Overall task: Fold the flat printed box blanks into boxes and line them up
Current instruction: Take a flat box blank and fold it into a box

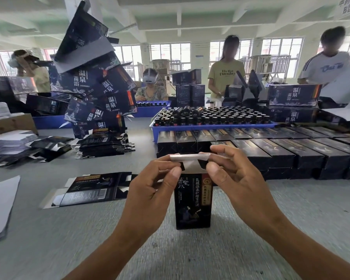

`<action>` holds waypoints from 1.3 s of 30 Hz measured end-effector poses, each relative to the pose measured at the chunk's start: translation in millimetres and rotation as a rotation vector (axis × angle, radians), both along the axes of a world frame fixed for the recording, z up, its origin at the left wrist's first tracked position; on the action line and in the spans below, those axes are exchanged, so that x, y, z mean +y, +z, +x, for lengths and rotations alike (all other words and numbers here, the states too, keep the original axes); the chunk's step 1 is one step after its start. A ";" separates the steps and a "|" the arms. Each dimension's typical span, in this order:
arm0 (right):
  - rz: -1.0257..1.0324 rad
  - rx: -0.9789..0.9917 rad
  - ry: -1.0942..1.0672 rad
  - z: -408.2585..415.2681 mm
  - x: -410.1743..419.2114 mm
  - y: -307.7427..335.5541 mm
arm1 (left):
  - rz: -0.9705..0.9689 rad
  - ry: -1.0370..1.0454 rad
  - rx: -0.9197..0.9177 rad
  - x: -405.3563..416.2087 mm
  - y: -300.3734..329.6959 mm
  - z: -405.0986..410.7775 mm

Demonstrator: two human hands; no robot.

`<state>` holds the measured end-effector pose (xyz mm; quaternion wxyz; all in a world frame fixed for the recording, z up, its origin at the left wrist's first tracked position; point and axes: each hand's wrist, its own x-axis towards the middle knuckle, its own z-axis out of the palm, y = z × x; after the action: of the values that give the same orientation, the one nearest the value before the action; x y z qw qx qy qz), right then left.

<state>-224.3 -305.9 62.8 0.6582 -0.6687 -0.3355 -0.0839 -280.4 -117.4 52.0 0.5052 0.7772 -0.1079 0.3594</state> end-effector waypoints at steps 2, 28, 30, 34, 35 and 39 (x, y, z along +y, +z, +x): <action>-0.013 -0.031 -0.004 -1.7 0.4 0.5 | 0.004 -0.006 -0.010 0.8 -0.6 0.4; -0.083 -0.075 -0.042 1.3 1.9 -0.2 | -0.108 -0.034 -0.030 -2.1 -2.7 -0.2; -0.096 -0.086 -0.049 2.8 1.8 -1.8 | -0.019 -0.009 -0.042 -0.5 -3.3 -0.5; -0.108 -0.107 -0.053 5.4 0.6 -4.8 | 0.068 0.005 -0.072 3.8 -4.0 0.9; -0.114 -0.125 -0.065 6.0 0.3 -5.6 | 0.075 0.002 -0.079 4.4 -3.6 1.1; -0.153 -0.237 -0.145 7.5 0.9 -7.8 | 0.118 0.010 -0.118 6.0 -6.4 3.5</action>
<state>-216.8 -305.0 55.1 0.5534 -0.7248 -0.3670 -0.1836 -276.9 -111.4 45.7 0.4497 0.7836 -0.1546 0.3998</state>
